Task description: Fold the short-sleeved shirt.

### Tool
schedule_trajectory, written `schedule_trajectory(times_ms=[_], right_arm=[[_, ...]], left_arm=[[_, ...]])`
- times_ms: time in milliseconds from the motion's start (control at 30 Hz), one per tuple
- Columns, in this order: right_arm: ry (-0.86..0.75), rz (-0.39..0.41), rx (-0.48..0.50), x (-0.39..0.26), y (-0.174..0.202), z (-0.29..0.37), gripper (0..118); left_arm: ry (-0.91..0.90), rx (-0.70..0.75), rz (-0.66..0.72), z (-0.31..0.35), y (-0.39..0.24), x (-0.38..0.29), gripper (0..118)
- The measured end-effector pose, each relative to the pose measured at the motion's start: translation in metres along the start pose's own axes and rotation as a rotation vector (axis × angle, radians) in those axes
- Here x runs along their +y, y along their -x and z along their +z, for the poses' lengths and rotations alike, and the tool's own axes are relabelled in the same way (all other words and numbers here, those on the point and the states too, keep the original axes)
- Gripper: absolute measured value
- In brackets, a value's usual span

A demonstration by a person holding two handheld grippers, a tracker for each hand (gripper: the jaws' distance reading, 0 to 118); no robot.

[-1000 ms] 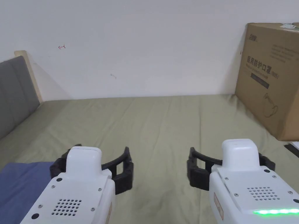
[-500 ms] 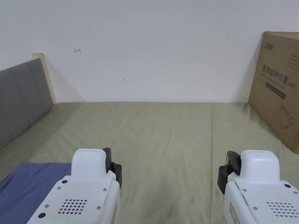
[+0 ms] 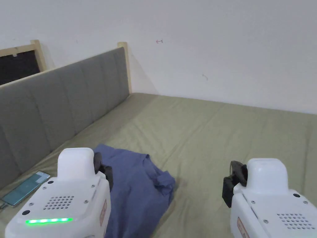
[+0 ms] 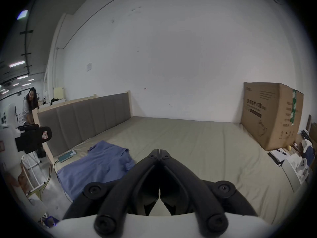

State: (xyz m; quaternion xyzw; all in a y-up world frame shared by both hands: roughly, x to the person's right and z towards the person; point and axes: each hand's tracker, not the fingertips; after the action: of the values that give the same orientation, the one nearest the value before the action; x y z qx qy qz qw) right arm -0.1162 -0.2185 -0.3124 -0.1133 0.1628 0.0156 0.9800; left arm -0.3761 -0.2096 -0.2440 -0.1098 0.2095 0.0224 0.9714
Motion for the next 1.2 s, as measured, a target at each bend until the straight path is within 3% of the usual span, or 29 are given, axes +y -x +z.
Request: schedule_trajectory(times_ms=[133,400,433,500,533,633,867,967,1033,1067,1133,1200], right_arm=[[0.044,-0.012,0.029,-0.006,0.003,-0.009,0],[0.138,-0.026,0.007,-0.021,-0.01,-0.029,0],[0.147,-0.021,0.0,-0.022,-0.012,-0.032,0],[0.164,-0.018,-0.012,-0.026,-0.015,-0.036,0],[0.173,-0.018,-0.013,-0.027,-0.017,-0.039,0],[0.215,-0.012,-0.036,-0.031,-0.02,-0.047,0],[0.275,-0.031,-0.021,-0.043,-0.024,-0.066,0],[0.295,-0.028,-0.021,-0.048,-0.026,-0.071,0],[0.31,-0.028,-0.024,-0.051,-0.027,-0.074,0],[0.319,-0.032,-0.023,-0.052,-0.029,-0.076,0],[0.333,-0.047,-0.023,-0.055,-0.031,-0.078,0],[0.352,-0.068,-0.016,-0.058,-0.034,-0.081,0]], left_arm=[[0.116,0.059,0.02,-0.037,0.008,-0.016,0],[0.547,-0.066,0.097,-0.185,0.004,-0.077,1],[0.562,-0.015,0.119,-0.202,0.004,-0.086,19],[0.653,-0.003,0.129,-0.23,0.006,-0.099,92],[0.687,-0.014,0.174,-0.24,0.008,-0.106,100],[0.746,-0.009,0.247,-0.262,0.006,-0.113,100],[0.795,-0.05,0.228,-0.296,-0.03,-0.127,101],[0.902,-0.021,0.13,-0.313,-0.044,-0.145,101],[0.864,-0.018,0.093,-0.311,-0.049,-0.151,98],[0.87,-0.015,0.107,-0.312,-0.047,-0.151,91],[0.884,0.019,0.121,-0.311,-0.046,-0.146,64],[0.876,0.026,0.126,-0.31,-0.041,-0.137,51]])
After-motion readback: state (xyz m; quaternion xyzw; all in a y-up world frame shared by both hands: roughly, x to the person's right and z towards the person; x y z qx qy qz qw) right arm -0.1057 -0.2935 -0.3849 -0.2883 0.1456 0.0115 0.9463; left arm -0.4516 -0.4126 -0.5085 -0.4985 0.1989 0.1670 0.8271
